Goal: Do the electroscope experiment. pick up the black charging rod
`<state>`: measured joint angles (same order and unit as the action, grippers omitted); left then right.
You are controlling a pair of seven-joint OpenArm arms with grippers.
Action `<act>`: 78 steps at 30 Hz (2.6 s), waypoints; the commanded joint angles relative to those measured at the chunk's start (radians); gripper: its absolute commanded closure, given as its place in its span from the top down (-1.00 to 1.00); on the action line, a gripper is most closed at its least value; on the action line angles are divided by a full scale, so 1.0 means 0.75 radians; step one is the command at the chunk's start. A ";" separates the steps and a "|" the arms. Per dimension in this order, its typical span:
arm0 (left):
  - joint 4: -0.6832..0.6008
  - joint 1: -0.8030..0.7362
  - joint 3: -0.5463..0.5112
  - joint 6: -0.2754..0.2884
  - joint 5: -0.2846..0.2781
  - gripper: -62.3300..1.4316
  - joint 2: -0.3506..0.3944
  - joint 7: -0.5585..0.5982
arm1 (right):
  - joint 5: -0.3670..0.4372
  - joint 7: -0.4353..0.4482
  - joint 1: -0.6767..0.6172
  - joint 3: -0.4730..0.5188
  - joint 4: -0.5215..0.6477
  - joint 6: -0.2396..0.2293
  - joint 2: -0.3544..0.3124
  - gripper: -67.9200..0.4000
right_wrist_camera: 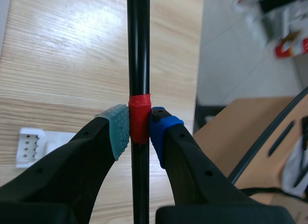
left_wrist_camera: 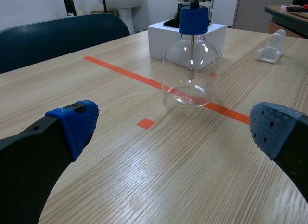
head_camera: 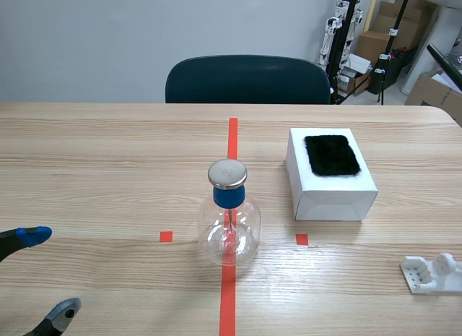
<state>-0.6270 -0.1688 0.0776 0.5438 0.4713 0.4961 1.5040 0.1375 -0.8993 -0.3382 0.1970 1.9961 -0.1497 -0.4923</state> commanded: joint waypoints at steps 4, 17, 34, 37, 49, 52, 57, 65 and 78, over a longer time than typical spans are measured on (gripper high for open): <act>-0.021 0.008 0.001 0.001 -0.014 1.00 0.004 0.067 | -0.321 0.345 -0.223 0.004 0.112 0.006 0.061 -0.99; -0.021 0.007 0.001 0.001 -0.012 1.00 0.009 0.067 | -1.263 1.504 -0.847 -0.020 0.212 0.390 0.439 -0.99; -0.038 -0.024 0.001 -0.065 -0.009 1.00 0.012 0.067 | -1.670 1.790 -1.045 -0.184 0.210 0.529 0.520 -0.99; -0.042 -0.030 0.001 -0.075 -0.008 1.00 0.011 0.067 | -1.659 1.817 -1.045 -0.185 0.210 0.528 0.520 -0.99; -0.042 -0.029 0.001 -0.074 -0.008 1.00 0.012 0.067 | -1.640 1.959 -1.045 -0.192 0.210 0.529 0.520 -0.99; -0.042 -0.029 0.001 -0.074 -0.008 1.00 0.012 0.067 | -1.641 1.998 -1.039 -0.192 0.210 0.593 0.520 -0.99; -0.042 -0.030 0.001 -0.074 -0.009 1.00 0.012 0.067 | -1.642 2.047 -1.034 -0.192 0.210 0.686 0.520 -0.99; -0.042 -0.047 0.001 -0.083 -0.051 1.00 0.012 0.067 | -1.644 2.077 -1.034 -0.192 0.210 0.764 0.520 -0.99; -0.042 -0.051 0.001 -0.083 -0.054 1.00 0.012 0.067 | -1.644 2.076 -1.034 -0.192 0.210 0.764 0.520 -0.99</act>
<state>-0.6434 -0.2073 0.0784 0.4797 0.4377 0.4965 1.5040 -1.1099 0.6563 -1.1168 0.0536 2.1456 0.4068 -0.0948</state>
